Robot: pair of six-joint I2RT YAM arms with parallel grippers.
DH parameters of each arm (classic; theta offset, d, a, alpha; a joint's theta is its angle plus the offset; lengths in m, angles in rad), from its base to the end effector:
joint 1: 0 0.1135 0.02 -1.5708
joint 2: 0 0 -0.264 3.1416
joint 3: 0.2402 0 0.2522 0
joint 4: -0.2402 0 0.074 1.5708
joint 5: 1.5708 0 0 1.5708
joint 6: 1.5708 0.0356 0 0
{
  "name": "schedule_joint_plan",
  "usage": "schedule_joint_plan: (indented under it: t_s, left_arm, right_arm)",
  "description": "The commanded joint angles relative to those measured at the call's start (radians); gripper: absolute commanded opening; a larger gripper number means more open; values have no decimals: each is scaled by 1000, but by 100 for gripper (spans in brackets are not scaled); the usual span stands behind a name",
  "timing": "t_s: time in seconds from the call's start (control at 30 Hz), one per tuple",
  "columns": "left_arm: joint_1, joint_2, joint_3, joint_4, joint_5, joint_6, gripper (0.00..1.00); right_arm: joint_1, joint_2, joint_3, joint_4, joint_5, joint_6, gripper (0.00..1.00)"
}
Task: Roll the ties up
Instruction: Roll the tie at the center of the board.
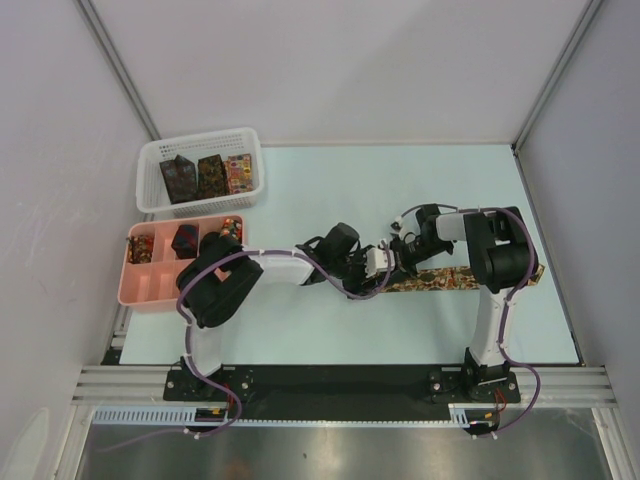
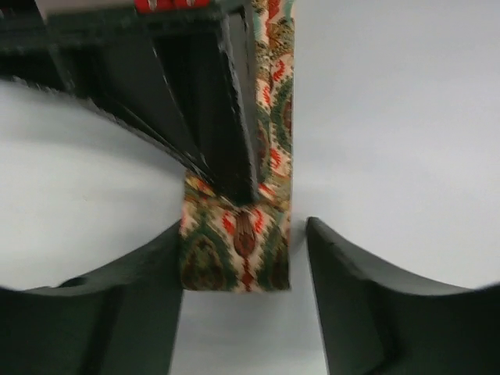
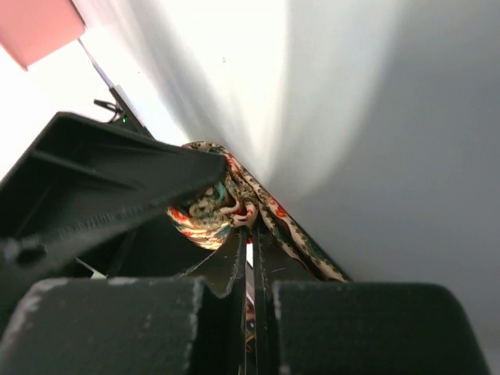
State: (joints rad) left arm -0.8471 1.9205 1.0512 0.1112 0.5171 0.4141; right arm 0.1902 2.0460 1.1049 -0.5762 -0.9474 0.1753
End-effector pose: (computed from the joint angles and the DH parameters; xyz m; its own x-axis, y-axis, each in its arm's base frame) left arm 0.2454 -0.3043 0.1410 -0.0590 0.5950 -0.8015 0.9971 0.0733 -0.0190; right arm 0.3270 0.0924 0.0910 -0.9922 -0.0873 0.0887 0.0204 0.5893 0.8076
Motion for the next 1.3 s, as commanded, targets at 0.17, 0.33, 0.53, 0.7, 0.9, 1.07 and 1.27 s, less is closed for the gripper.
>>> schedule_joint_plan:
  t_s: [0.17,0.33,0.53,0.7,0.9,1.07,1.27]
  left_arm:
    - [-7,11,75,-237,-45,172,23]
    - [78,-44,79,-386,-14,210,15]
    - [79,-48,145,-501,-26,224,14]
    - [79,-34,168,-530,-37,219,16]
    - [79,-5,199,-553,-63,209,20]
    - [79,14,214,-561,-75,201,21]
    - [80,14,213,-555,-77,190,21]
  right_arm:
    - [74,74,4,44,52,10,0]
    - [94,74,50,110,1,93,0]
    - [95,5,93,122,-48,122,27]
    - [101,-20,90,130,-45,121,34]
    - [123,26,85,159,-63,151,33]
    - [118,5,75,173,-111,165,34]
    - [112,-85,21,188,-145,216,43]
